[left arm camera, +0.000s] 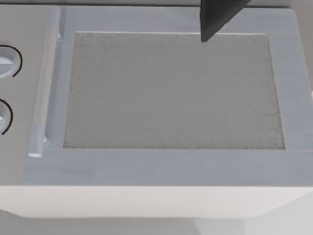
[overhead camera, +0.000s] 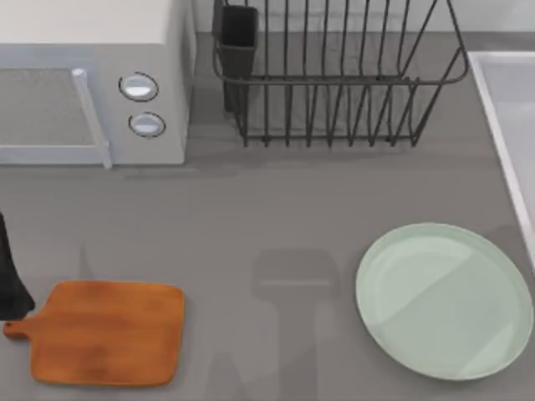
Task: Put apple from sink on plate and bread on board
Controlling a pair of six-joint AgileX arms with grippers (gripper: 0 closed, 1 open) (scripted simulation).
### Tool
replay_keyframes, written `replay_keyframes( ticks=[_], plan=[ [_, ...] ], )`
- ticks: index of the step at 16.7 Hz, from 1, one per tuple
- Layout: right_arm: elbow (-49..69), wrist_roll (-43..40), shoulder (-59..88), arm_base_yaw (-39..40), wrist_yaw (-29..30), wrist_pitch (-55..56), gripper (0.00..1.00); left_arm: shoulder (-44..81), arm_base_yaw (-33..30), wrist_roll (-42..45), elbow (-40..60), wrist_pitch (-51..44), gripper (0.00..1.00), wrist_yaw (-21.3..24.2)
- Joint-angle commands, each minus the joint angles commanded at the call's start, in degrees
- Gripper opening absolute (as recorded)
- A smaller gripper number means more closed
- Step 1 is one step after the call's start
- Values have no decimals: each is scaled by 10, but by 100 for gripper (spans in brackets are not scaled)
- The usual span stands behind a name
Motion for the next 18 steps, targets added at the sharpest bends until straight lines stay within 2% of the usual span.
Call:
replay_keyframes(
  ticks=[5,18],
  plan=[
    [-3,0,6,0,0,7,100,0,0,0,0,0,100,0],
    [-3,0,6,0,0,7,2,0,0,0,0,0,100,0]
  ],
)
